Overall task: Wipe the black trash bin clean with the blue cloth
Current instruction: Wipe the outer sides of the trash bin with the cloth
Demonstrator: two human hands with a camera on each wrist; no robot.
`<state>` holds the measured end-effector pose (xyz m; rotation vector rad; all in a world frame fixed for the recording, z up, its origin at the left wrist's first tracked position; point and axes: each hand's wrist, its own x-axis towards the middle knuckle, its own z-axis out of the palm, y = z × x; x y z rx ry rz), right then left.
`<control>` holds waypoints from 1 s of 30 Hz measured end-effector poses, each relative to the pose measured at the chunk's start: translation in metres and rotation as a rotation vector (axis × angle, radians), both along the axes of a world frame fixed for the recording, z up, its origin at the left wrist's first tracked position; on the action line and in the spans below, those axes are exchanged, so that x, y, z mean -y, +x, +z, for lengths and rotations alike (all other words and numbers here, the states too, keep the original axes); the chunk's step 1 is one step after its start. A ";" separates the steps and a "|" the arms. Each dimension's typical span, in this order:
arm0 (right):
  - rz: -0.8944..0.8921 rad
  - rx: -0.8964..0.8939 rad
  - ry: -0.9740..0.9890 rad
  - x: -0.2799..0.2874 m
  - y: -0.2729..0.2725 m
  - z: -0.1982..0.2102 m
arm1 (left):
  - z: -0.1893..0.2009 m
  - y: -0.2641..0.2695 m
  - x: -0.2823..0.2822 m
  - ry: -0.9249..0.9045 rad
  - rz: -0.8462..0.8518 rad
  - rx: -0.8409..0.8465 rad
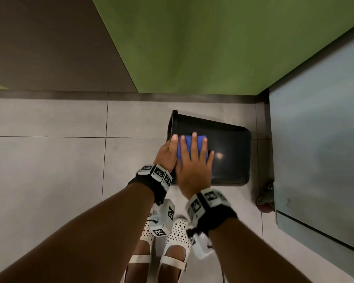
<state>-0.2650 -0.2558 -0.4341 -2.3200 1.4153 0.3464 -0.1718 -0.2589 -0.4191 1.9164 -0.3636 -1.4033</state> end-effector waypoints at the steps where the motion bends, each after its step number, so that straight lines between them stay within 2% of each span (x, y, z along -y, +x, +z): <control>1: 0.032 0.010 -0.007 0.014 -0.002 -0.002 | 0.000 0.000 0.000 -0.008 -0.021 0.030; 3: -0.008 0.034 0.009 0.043 -0.012 -0.004 | -0.001 -0.001 -0.001 -0.023 -0.020 0.058; 7: -0.197 -0.033 0.027 0.076 -0.033 -0.007 | -0.002 0.000 -0.001 -0.003 -0.035 0.060; 13: -0.584 -0.055 -0.008 0.051 -0.034 -0.008 | -0.002 -0.001 -0.003 0.007 -0.048 0.052; 15: -0.477 -0.049 -0.022 0.030 -0.032 -0.007 | -0.002 -0.001 -0.003 0.004 -0.051 0.064; 17: -0.264 -0.021 -0.045 0.013 -0.029 -0.007 | -0.001 0.000 -0.001 0.002 -0.059 0.079; 19: -0.078 0.011 -0.062 0.012 -0.026 -0.008 | -0.001 0.000 0.000 -0.007 -0.050 0.048; 21: 0.032 0.034 -0.075 0.025 -0.030 -0.008 | -0.001 -0.001 0.002 -0.012 -0.051 0.063; 22: 0.001 0.034 -0.070 0.034 -0.035 -0.009 | -0.001 -0.001 0.003 -0.008 -0.058 0.081; 25: -0.426 -0.035 0.005 0.063 -0.048 -0.010 | -0.002 0.002 0.005 0.015 -0.123 0.055; 26: -0.515 -0.060 0.021 0.068 -0.049 -0.010 | -0.001 0.004 0.006 0.048 -0.157 0.011; 28: -0.517 -0.086 0.025 0.069 -0.048 -0.008 | 0.003 0.012 0.017 0.128 -0.159 -0.107; 30: -0.473 -0.070 0.021 0.066 -0.048 -0.007 | 0.002 0.021 0.037 0.181 -0.126 -0.116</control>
